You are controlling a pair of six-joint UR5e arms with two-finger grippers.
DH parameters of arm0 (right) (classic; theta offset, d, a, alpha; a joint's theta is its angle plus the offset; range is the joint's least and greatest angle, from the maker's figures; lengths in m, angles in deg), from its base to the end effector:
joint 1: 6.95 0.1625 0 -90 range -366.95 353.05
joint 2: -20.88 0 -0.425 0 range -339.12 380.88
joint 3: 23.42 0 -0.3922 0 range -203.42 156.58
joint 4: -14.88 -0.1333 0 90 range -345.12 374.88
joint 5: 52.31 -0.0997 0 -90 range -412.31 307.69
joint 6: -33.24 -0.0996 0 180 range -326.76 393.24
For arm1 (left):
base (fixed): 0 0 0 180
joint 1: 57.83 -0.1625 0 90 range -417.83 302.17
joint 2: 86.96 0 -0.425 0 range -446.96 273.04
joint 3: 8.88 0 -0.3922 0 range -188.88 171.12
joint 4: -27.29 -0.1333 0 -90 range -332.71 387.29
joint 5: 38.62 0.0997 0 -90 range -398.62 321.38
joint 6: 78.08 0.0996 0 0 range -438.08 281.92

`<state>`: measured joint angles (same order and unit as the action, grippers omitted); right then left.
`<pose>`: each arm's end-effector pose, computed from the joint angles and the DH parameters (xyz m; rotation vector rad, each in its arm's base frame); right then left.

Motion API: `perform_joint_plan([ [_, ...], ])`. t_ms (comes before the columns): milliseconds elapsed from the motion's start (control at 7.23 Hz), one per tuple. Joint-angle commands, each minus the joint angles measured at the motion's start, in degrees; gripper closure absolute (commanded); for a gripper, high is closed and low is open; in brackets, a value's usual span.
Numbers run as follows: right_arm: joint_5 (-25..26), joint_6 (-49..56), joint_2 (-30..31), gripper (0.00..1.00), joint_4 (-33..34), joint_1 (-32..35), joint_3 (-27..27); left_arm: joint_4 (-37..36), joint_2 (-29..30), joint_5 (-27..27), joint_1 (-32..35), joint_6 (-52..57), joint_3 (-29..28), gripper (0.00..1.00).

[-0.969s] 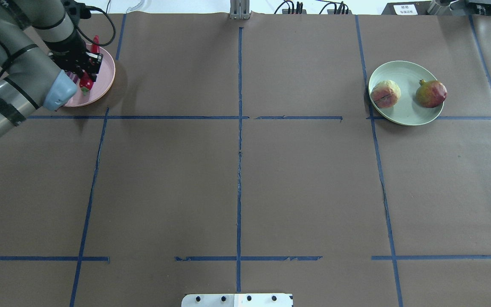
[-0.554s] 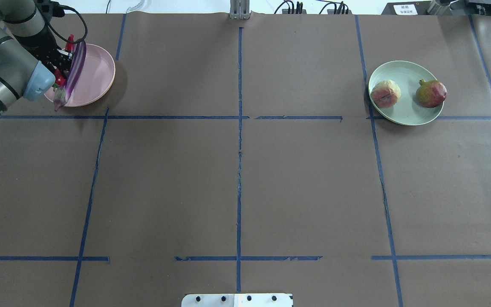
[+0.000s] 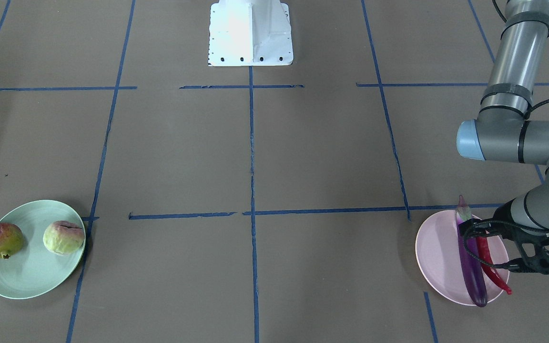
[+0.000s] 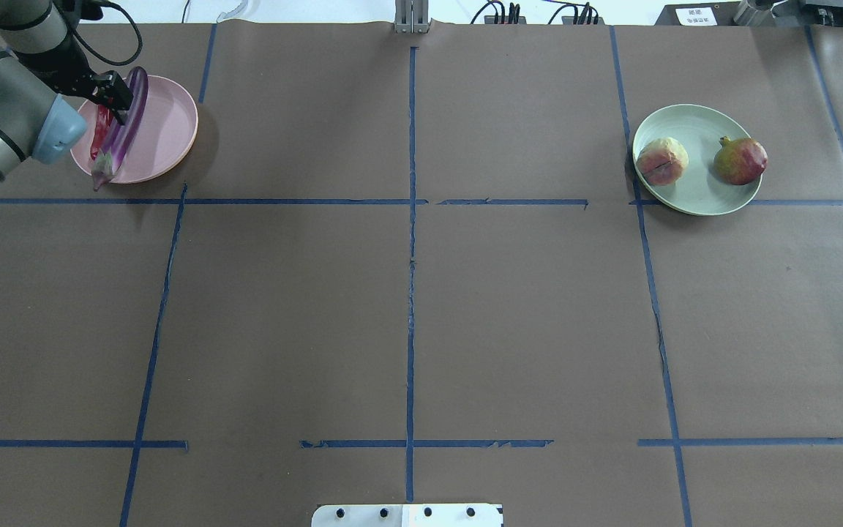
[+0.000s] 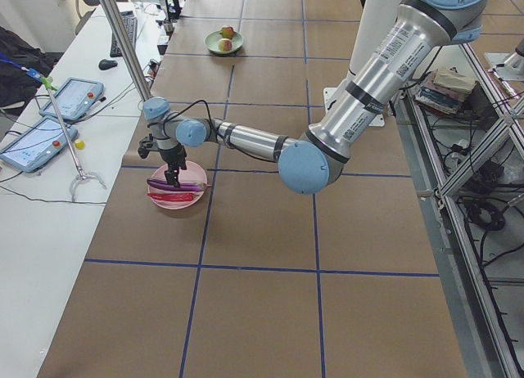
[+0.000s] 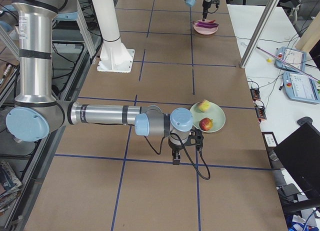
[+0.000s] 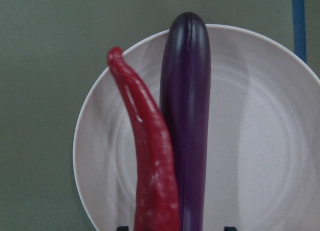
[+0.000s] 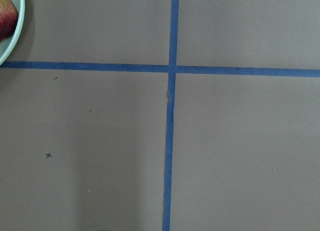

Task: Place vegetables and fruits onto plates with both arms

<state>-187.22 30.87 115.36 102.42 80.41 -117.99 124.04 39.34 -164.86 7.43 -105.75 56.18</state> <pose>0.0416 -0.4642 0.6516 0.0079 -0.7848 -0.0219 0.2487 -0.7176 0.4731 -0.0029 0.6974 0.0509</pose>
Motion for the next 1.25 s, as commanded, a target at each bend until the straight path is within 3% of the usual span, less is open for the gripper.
perform_joint_plan([
  [0,0.0,0.0,0.1,0.0,-0.4,0.0,0.0,-0.4,-0.5,-5.1,2.8,0.2,2.4,0.0],
  [138,0.0,0.0,0.1,0.0,-0.6,0.0,0.1,-0.4,-2.4,-5.2,3.3,1.5,4.8,0.0],
  [415,0.1,0.0,0.1,0.0,-0.7,0.0,0.1,-2.9,-7.4,-5.2,8.0,17.2,9.4,0.0],
  [692,0.1,0.0,0.1,0.0,-0.7,0.0,0.1,-13.4,-9.1,-5.0,15.0,32.7,13.5,0.0],
  [830,0.1,0.0,0.1,0.0,-0.8,0.0,0.0,-15.5,-12.7,-5.0,18.6,37.6,16.4,0.0],
  [1107,0.1,0.1,0.1,0.0,-0.8,0.0,0.0,-18.5,-20.4,-5.2,21.6,38.1,23.0,0.0],
])
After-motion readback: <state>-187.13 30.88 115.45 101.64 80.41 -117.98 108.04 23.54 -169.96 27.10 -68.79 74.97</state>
